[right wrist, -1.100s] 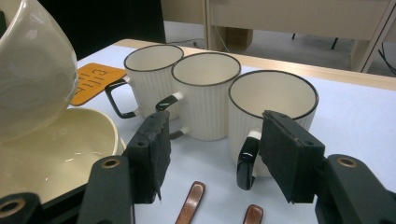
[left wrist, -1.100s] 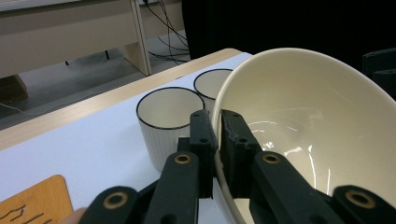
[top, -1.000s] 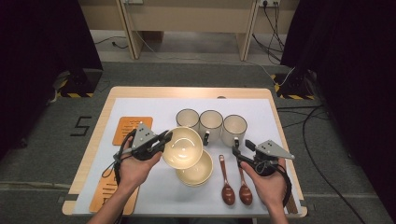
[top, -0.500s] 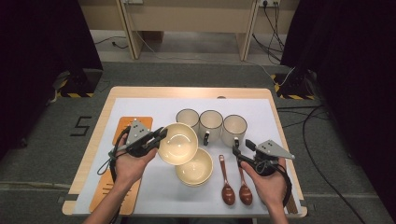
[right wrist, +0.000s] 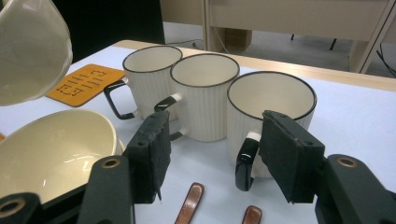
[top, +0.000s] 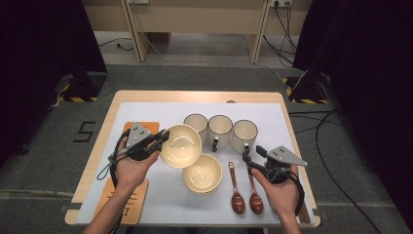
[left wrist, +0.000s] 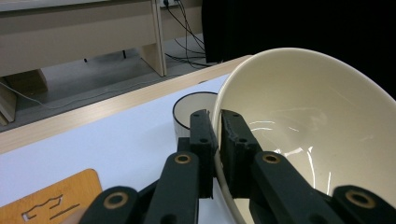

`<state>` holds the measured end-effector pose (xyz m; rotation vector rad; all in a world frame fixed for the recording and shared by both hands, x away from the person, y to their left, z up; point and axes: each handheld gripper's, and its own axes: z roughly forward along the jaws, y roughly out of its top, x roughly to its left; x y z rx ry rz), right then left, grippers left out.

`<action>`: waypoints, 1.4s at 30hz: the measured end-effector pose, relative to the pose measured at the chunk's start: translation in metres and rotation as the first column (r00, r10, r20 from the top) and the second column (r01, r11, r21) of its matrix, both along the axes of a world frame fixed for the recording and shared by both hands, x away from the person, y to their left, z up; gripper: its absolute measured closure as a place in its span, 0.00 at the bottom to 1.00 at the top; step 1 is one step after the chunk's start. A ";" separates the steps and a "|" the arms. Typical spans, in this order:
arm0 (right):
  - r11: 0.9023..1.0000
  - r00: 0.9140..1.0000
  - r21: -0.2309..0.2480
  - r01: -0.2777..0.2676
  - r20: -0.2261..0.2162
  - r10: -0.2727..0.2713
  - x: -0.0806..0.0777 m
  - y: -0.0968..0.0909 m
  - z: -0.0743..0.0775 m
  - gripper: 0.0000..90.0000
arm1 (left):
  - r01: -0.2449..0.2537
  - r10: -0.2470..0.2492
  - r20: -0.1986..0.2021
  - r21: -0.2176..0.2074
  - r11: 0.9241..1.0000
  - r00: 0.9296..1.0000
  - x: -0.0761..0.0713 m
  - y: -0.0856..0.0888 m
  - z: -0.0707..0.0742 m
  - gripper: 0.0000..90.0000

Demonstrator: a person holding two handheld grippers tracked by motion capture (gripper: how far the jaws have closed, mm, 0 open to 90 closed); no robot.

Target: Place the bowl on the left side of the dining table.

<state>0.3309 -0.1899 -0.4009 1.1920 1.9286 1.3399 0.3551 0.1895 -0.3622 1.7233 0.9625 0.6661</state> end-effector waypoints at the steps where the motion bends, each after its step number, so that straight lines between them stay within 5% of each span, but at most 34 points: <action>1: 1.000 1.000 0.000 -0.001 0.001 0.001 0.000 0.000 0.000 0.48 | -0.004 0.004 0.002 -0.003 1.000 1.000 0.000 0.001 0.000 0.92; 42: 1.000 1.000 -0.004 0.003 0.003 -0.003 0.000 0.000 -0.001 0.48 | -0.115 0.115 -0.016 -0.002 0.993 0.993 0.022 0.038 -0.002 0.92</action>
